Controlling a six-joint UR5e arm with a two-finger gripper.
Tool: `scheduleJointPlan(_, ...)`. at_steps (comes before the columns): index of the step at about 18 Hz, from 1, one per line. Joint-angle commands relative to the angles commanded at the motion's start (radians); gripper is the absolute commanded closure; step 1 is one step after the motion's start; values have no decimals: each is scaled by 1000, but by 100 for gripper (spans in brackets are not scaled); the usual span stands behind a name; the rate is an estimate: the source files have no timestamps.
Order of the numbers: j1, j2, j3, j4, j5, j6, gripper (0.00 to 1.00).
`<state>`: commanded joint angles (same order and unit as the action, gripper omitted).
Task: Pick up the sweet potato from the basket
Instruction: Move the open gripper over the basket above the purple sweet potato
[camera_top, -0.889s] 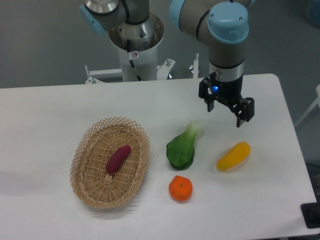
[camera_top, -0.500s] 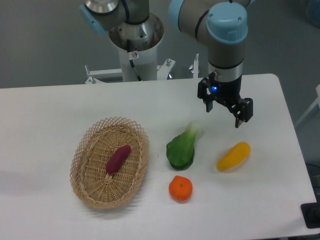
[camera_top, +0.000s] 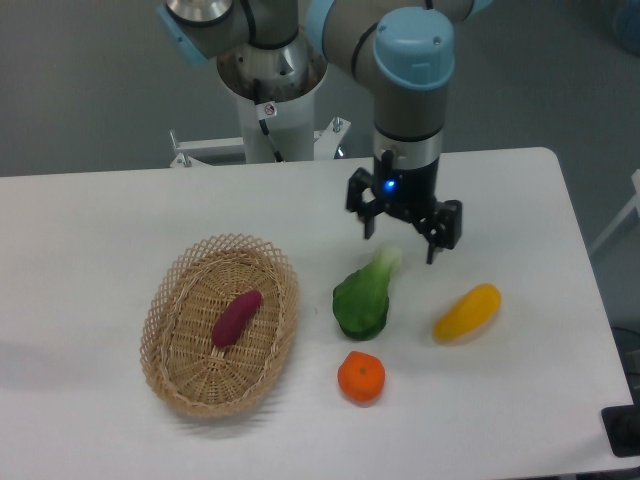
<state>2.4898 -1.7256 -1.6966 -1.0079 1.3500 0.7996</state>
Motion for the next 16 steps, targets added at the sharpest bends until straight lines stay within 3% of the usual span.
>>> scheduleJointPlan(2,-40,-20,-9,12,3,-63,0)
scheduleJointPlan(7,-124,-77,-37,19,1,-66,0)
scheduleJointPlan(13,-210,-114,-100,69,6,-51,0)
scheduleJointPlan(16,-250,-152,-124,109,66,-53,0)
